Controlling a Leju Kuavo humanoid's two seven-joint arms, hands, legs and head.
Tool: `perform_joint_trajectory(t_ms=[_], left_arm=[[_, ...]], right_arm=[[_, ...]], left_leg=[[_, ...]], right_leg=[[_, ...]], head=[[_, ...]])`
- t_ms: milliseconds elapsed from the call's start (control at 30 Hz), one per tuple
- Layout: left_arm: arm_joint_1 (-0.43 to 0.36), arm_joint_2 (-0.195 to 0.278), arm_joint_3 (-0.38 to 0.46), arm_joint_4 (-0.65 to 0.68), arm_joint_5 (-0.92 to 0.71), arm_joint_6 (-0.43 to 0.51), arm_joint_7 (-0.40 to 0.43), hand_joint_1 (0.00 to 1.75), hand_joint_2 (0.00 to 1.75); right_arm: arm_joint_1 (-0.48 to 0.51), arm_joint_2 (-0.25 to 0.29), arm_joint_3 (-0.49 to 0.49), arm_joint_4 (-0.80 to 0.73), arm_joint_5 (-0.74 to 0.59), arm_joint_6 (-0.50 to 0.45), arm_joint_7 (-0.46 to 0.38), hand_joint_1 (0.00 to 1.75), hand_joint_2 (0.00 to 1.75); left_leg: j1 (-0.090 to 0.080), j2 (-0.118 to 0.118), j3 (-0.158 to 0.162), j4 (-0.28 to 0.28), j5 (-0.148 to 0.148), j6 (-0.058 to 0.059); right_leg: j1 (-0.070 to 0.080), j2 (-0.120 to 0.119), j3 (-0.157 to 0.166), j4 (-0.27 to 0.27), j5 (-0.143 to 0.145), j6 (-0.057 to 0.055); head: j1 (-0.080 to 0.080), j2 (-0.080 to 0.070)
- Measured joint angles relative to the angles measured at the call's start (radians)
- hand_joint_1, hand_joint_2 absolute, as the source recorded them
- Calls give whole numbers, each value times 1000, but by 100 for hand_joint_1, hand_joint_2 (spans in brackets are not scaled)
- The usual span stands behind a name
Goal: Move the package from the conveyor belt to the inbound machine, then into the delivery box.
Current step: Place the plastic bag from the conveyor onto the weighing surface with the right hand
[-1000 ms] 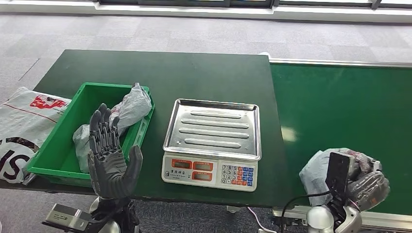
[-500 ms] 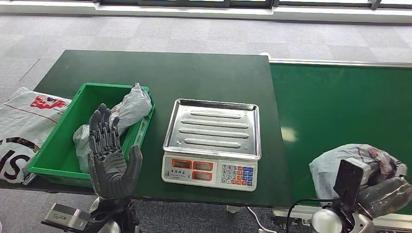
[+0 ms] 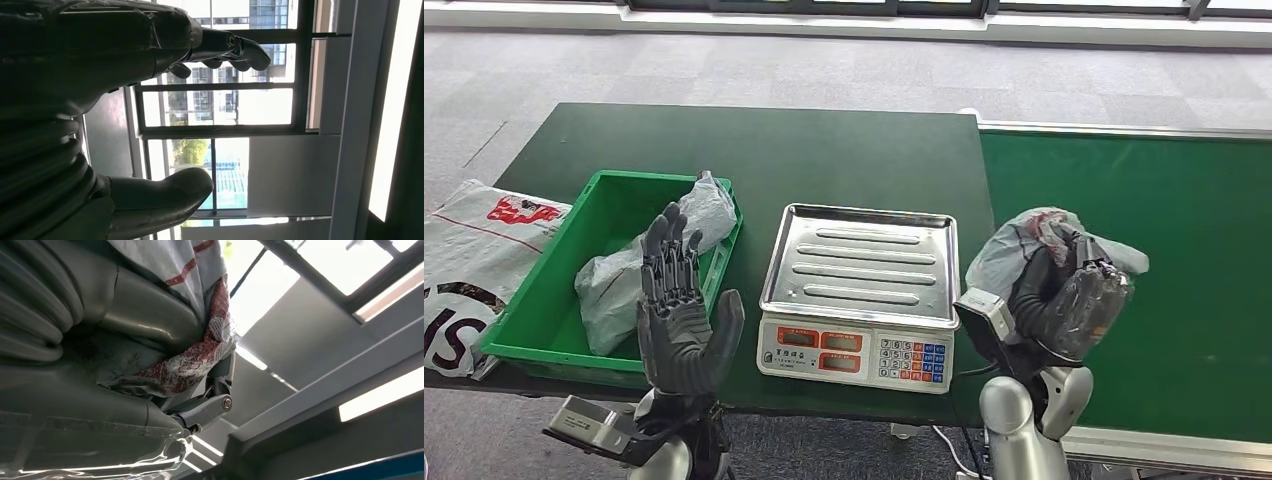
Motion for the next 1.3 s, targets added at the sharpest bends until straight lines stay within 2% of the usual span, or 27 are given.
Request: perform_joint_trajectory(t_ms=[267, 500, 667, 800, 967, 1133, 1300], left_arm=[[-11, 2, -9, 43, 27, 5, -15, 0, 175], [-26, 3, -11, 74, 38, 5, -21, 0, 175], [-57, 3, -12, 100, 48, 5, -21, 0, 175], [-77, 3, -17, 118, 51, 5, -20, 0, 175], [-90, 4, -24, 140, 60, 1, -21, 0, 175], [-95, 5, -27, 151, 66, -5, -22, 0, 175], [-98, 7, -27, 153, 68, -23, -22, 0, 175]], right_arm=[[-79, 12, 129, 5, 70, 0, 34, 175, 175], [-133, 25, 171, 44, 74, 0, 48, 175, 175], [-218, 42, 159, 217, 8, 0, 79, 175, 175], [-325, 53, 134, 426, -124, 6, 83, 175, 175], [-451, 52, 119, 693, -259, 84, 94, 175, 175], [-515, 53, 117, 828, -282, 123, 70, 175, 175], [-542, 54, 122, 885, -303, 157, -12, 175, 175]], left_leg=[[0, 0, 0, 0, 0, 0], [0, 0, 0, 0, 0, 0], [0, 0, 0, 0, 1, -1], [0, 1, 0, 0, 2, -2], [0, 1, -1, 0, 3, -2], [0, 1, -1, 0, 3, -2], [0, 1, -1, 0, 3, -2]], right_leg=[[0, 0, 0, 0, 0, 0], [0, 0, -1, 0, 0, 0], [0, 0, -1, 0, 2, 0], [0, 1, -2, 0, 3, -1], [0, 2, -3, 0, 4, -2], [1, 3, -4, 0, 4, -2], [1, 2, -4, 0, 4, -2]], head=[[0, 0], [0, 0], [0, 0], [0, 0], [0, 0], [0, 0], [0, 0]])
